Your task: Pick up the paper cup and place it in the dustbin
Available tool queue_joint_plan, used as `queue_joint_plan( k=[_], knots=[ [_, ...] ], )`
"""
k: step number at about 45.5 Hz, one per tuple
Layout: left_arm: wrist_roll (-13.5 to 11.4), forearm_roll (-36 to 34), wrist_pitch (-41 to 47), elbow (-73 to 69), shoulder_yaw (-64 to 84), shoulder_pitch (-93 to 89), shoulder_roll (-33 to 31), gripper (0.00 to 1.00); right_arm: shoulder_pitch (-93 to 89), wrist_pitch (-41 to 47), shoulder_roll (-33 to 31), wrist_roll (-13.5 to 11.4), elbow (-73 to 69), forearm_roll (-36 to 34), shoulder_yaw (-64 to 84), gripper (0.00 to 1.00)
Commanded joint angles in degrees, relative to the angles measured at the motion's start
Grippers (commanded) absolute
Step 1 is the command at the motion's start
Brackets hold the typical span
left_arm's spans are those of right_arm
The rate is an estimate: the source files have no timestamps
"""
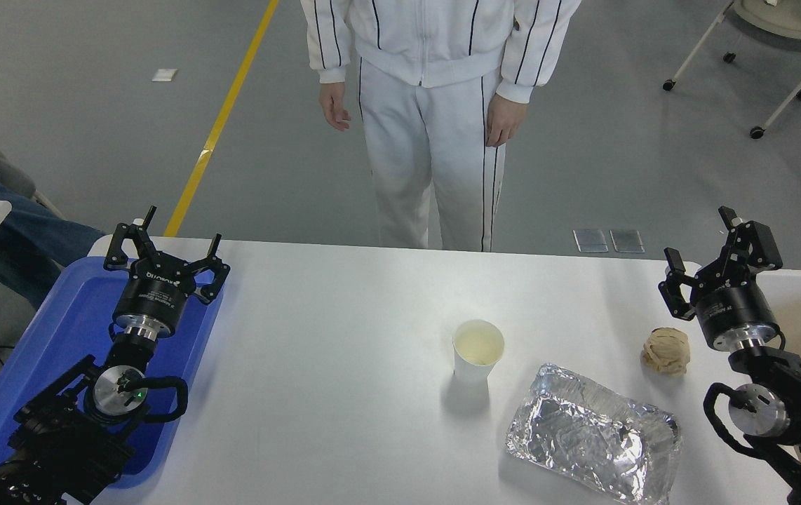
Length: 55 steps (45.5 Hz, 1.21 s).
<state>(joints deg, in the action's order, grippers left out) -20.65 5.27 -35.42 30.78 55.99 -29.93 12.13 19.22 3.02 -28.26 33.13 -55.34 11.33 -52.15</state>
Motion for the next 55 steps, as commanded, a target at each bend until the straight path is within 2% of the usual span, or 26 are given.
queue_joint_plan(
  k=[1, 55],
  knots=[
    [-0.1, 0.0, 0.0, 0.0, 0.0, 0.1, 0.0, 1.0, 0.1, 0.1, 0.1, 0.0, 0.2, 0.0, 0.0, 1.0],
    [0.0, 0.0, 0.1, 0.0, 0.0, 0.1, 0.0, 1.0, 1.3, 0.3, 0.4, 0.0, 1.1, 0.1, 1.3, 1.0]
  ],
)
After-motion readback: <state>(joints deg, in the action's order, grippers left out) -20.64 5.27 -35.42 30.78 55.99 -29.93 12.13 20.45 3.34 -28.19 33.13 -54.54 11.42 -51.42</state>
